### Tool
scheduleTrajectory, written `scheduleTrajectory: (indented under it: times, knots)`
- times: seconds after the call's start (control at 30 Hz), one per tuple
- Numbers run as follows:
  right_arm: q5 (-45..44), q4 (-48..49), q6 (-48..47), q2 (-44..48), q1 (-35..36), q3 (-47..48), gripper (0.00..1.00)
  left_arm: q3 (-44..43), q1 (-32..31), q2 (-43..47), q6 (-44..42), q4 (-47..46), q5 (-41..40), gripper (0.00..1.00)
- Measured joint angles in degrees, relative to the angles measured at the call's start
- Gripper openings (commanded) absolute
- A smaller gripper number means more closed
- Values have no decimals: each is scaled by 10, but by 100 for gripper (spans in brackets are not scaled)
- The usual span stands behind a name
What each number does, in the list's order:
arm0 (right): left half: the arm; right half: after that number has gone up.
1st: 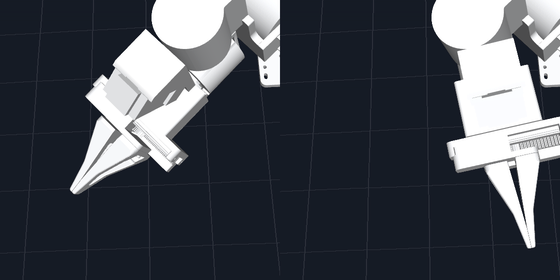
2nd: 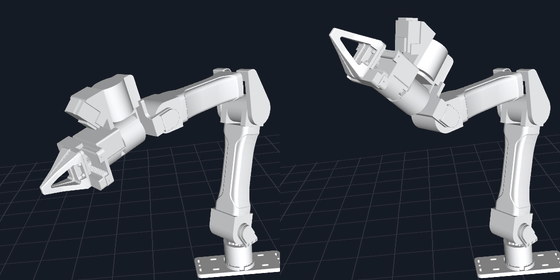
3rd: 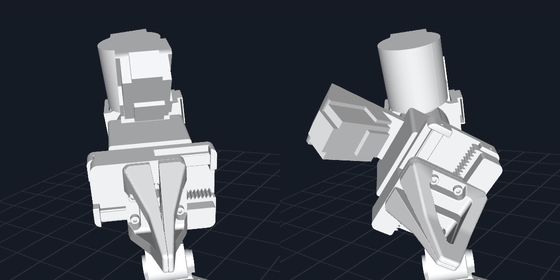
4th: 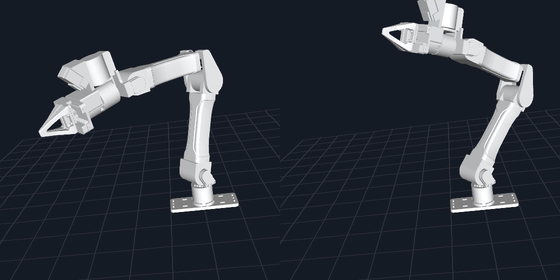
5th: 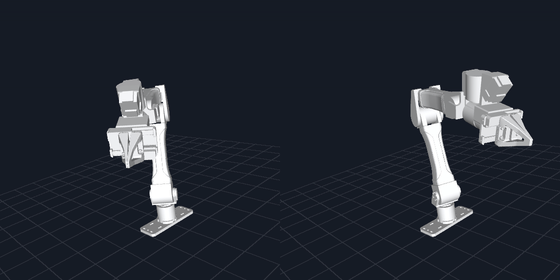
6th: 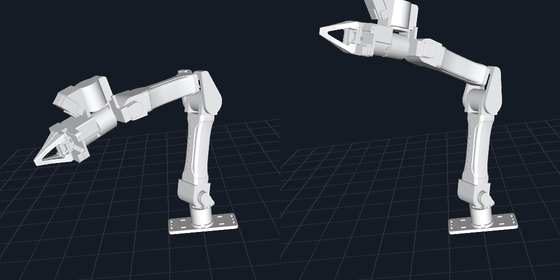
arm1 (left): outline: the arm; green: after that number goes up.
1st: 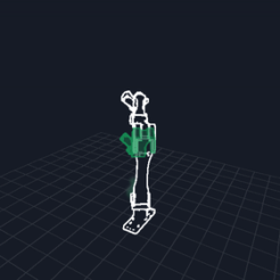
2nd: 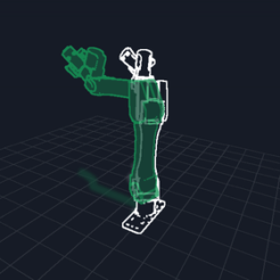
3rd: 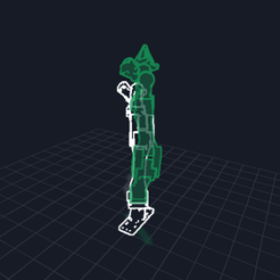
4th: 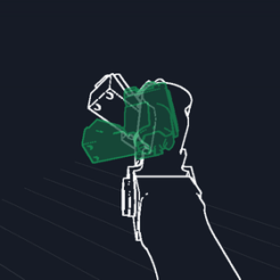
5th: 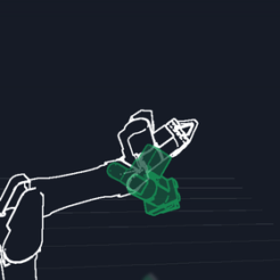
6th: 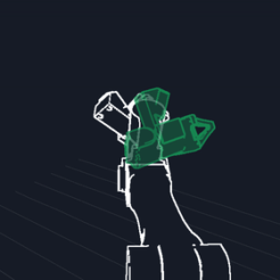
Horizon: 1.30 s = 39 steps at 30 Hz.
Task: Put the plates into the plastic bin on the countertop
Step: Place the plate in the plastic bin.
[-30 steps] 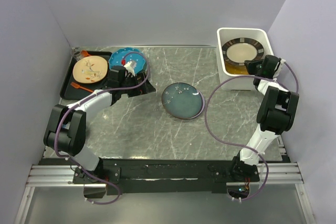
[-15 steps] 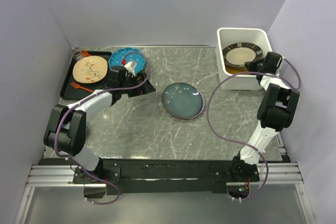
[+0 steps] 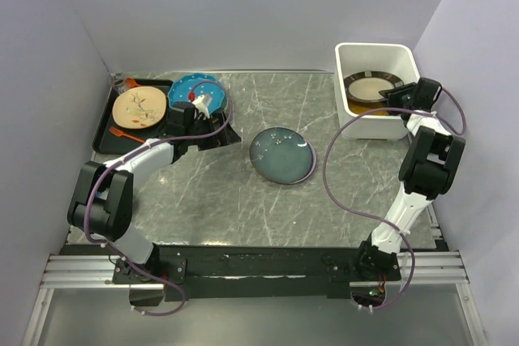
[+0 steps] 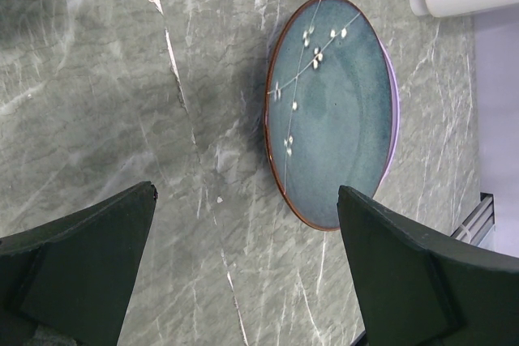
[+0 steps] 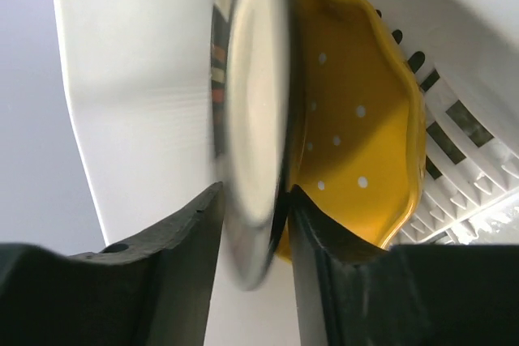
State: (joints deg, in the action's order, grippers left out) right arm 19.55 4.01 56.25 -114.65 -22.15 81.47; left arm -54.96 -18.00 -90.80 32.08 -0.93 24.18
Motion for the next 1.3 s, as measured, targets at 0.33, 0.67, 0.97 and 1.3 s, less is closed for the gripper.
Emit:
scheduleTrajectory:
  times: [0.33,0.67,0.97,1.3]
  knots:
    - [27,-7,-10,-2,-6,3,60,0,0,0,0,0,0,99]
    - [42,-35,-37,11,-10,-2,63,0,-3,0,0,0,5,99]
    - [56,-56,-31,55,-10,-42,63,0,-7,0,0,2,6,99]
    - [56,-88,-28,127,-10,-45,64,-5,-9,0,0,4,6,99]
